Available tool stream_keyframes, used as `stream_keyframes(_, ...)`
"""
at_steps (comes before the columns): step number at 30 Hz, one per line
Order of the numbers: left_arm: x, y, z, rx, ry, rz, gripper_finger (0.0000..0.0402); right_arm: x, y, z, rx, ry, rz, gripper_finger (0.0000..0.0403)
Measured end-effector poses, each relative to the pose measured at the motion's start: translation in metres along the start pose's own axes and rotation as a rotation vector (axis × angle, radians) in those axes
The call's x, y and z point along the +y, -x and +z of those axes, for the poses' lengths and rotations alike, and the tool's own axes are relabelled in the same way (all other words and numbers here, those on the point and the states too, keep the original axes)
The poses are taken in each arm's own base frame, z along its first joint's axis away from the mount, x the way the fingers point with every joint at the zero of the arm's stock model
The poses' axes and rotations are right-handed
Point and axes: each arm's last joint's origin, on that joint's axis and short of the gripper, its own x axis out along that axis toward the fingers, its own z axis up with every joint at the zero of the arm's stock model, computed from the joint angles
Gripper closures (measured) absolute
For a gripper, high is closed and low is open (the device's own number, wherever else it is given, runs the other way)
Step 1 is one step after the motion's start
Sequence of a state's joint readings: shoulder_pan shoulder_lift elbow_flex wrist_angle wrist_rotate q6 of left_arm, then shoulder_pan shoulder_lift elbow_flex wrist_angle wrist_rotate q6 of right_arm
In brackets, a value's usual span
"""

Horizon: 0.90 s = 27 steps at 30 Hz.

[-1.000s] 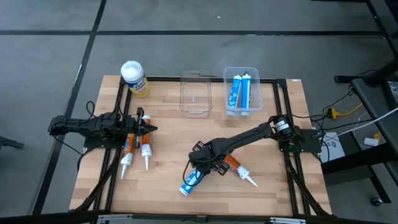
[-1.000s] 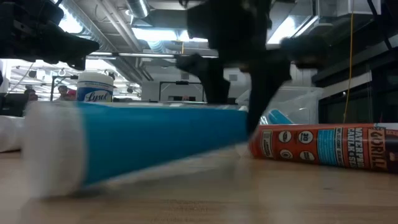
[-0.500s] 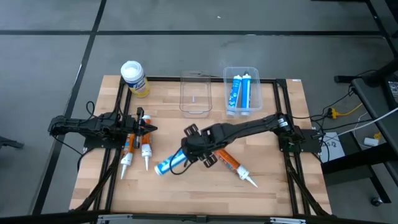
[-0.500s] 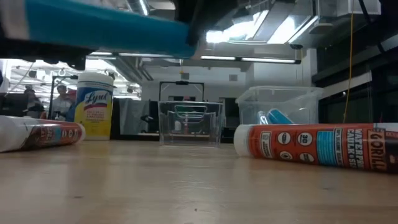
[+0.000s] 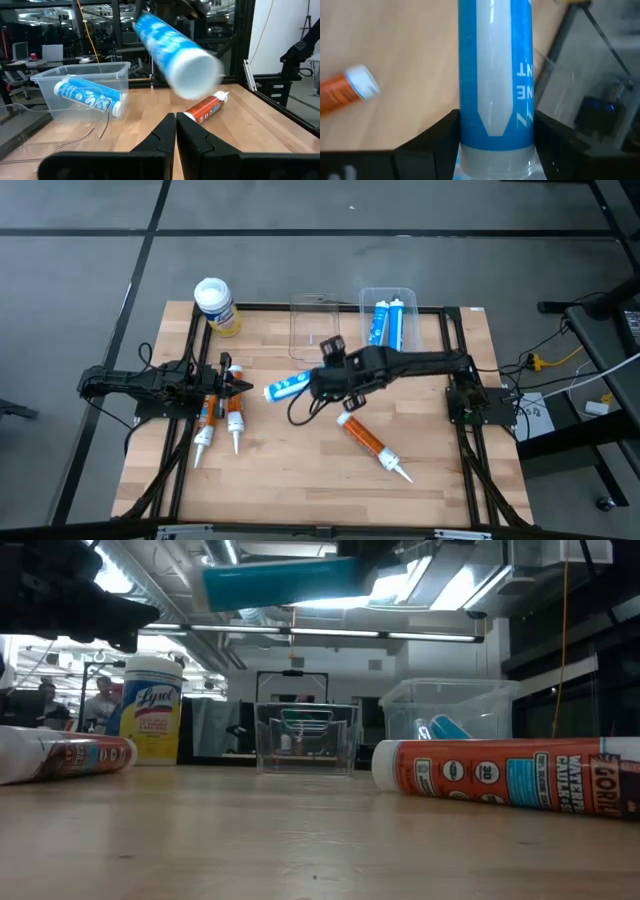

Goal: Pick & place silicon tubes, Sealant and Lysol wipes
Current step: Put the blue sealant into the right transparent bin

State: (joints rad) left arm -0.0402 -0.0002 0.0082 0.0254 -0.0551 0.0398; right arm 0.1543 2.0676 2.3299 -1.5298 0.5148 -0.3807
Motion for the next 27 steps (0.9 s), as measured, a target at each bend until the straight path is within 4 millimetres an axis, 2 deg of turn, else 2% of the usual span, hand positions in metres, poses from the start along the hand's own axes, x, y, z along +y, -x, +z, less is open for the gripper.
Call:
stream_keyframes(11, 0.000, 0.000, 0.000, 0.000, 0.000, 0.000, 0.0393, -0.049, 0.019, -0.047, 0.040, -0.122, -0.086, 0.0186)
stream_keyframes(19, 0.000, 0.000, 0.000, 0.000, 0.000, 0.000, 0.0390, -0.080, 0.030, -0.082, 0.031, -0.445, -0.133, 0.0186)
stream_keyframes(27, 0.000, 0.000, 0.000, 0.000, 0.000, 0.000, 0.0392, -0.098, 0.045, -0.112, 0.016, -0.744, -0.212, 0.0186)
